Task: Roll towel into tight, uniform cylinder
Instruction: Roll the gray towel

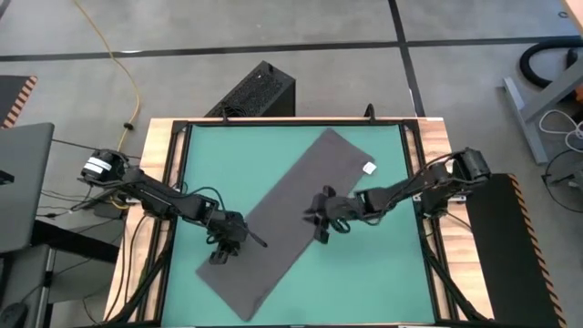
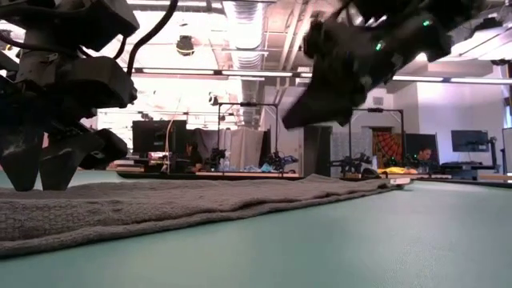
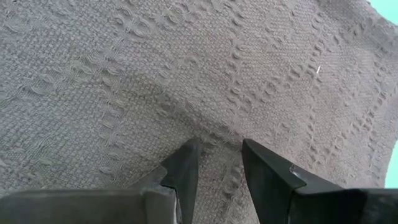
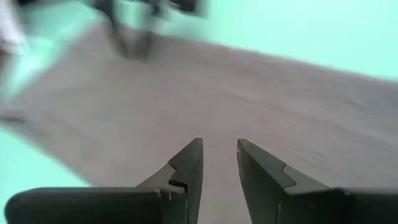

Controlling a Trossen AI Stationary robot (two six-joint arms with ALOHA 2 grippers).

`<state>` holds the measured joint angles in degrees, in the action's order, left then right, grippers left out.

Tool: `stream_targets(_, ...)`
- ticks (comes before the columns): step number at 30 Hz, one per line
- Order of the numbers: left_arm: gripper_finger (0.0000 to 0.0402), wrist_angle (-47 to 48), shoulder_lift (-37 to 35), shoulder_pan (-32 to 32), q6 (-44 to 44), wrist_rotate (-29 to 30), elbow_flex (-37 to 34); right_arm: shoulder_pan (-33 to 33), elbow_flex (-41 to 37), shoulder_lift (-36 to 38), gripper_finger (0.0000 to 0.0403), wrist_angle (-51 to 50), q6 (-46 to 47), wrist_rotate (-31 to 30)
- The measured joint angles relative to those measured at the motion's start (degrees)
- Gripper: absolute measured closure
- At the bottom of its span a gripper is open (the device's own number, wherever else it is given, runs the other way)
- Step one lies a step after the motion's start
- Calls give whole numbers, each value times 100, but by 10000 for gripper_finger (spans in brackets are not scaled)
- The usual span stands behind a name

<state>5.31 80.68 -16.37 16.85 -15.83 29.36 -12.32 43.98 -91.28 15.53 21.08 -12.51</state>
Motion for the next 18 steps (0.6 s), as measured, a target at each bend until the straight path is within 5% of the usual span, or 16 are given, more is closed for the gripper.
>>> stream_targets(9, 284, -90, 2, -57, 69, 152, -7, -592, 840, -1615, 276, 1032, -361, 63)
stream_targets(18, 284, -65, 2, -56, 7, 135, -7, -971, 2541, -2818, 276, 58, -635, 114)
